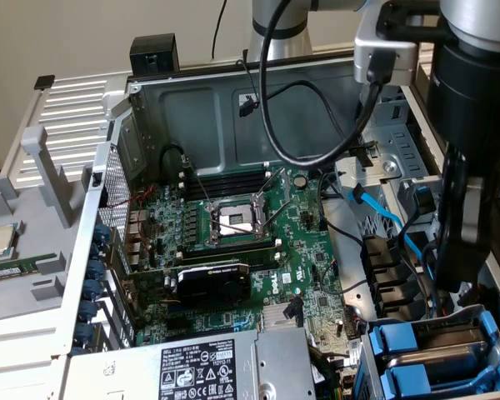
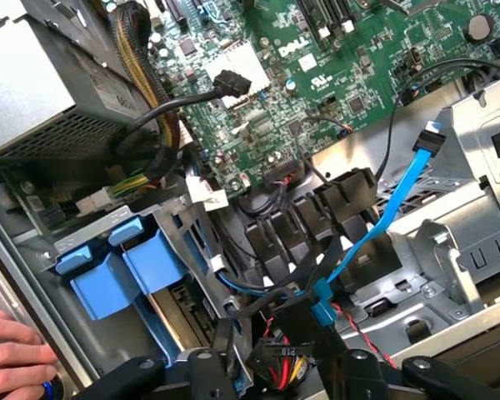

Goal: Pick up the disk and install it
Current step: 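Insert the first disk wire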

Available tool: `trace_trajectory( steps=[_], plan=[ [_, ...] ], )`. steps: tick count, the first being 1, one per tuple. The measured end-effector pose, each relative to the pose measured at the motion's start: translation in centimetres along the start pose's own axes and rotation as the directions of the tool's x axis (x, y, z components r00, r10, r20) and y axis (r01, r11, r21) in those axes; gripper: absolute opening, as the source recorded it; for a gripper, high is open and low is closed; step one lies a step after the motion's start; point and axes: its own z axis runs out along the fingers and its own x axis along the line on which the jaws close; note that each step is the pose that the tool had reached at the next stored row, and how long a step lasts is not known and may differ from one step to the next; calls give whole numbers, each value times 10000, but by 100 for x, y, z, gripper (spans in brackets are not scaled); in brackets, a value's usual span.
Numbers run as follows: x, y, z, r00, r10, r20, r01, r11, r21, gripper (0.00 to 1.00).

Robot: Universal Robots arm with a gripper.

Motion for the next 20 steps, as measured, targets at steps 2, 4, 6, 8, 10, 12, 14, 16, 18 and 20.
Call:
trace_trajectory(
  steps=[2, 4, 6, 8, 10, 12, 14, 16, 18, 20],
  plan=[
    [3, -2, 0, 10000, 8, 0, -8, 10000, -1, 44],
    [5, -4, 0, 10000, 14, 3, -14, 10000, -3, 35],
    [6, -4, 0, 10000, 16, 5, -16, 10000, -4, 35],
    [6, -4, 1, 10000, 16, 8, -16, 10000, -5, 35],
    [-6, 3, 0, 10000, 16, 12, -16, 10000, -1, 35],
    [-37, 20, -15, 10000, 18, 20, -18, 10000, 20, 35],
    [-70, 38, -32, 10000, 19, 45, -19, 10000, 66, 35],
    [-96, 56, -48, 10000, 21, 63, -21, 9999, 102, 35],
    [-102, 71, -51, 10000, 17, 36, -18, 9999, 136, 35],
    [-94, 90, -52, 10000, 24, 13, -24, 9999, 159, 35]
  ],
)
